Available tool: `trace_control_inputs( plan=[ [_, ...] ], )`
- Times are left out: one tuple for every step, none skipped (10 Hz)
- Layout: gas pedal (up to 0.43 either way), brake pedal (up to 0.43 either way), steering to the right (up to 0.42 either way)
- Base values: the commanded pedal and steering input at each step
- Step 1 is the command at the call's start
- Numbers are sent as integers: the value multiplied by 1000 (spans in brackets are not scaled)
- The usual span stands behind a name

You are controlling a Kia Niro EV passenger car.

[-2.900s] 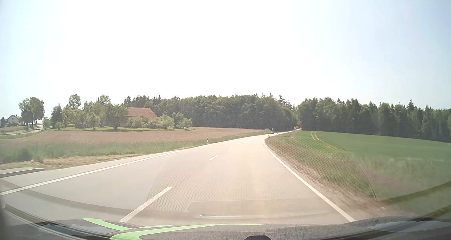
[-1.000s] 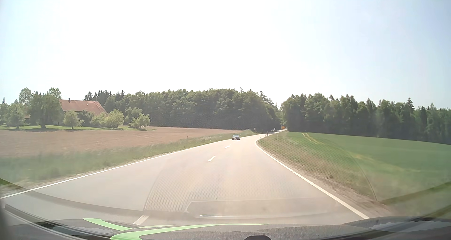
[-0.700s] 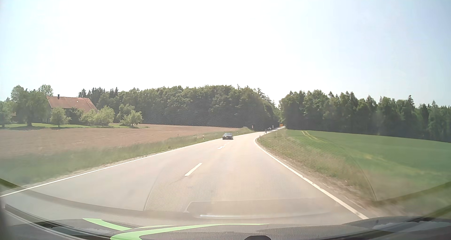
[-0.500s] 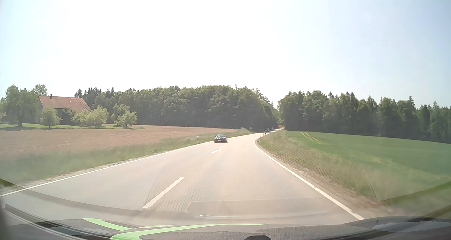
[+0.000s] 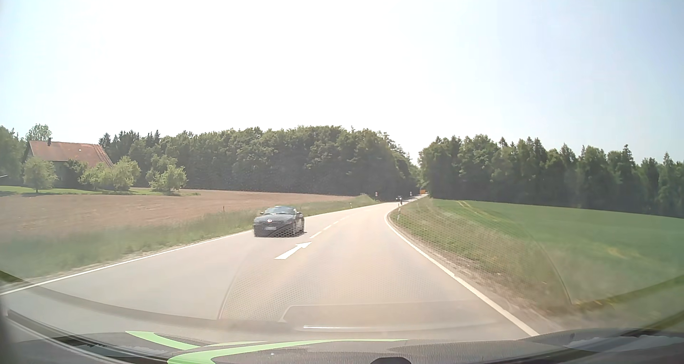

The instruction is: Follow the waypoints while adhering to traffic rules and regulations

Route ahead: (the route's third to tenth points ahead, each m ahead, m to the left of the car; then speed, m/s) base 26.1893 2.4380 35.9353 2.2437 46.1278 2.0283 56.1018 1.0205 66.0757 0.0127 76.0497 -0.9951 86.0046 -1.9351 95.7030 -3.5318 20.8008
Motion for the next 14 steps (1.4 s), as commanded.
trace_control_inputs(
  plan=[
    [0, 6, 5],
    [0, 12, 5],
    [0, 49, 5],
    [0, 98, 5],
    [0, 146, 5],
    [0, 159, 4],
    [0, 165, 5],
    [0, 177, 5],
    [0, 171, 5],
    [0, 183, 4],
    [0, 183, 4],
    [0, 183, 4],
    [0, 183, 5],
    [0, 171, 4]
  ],
)
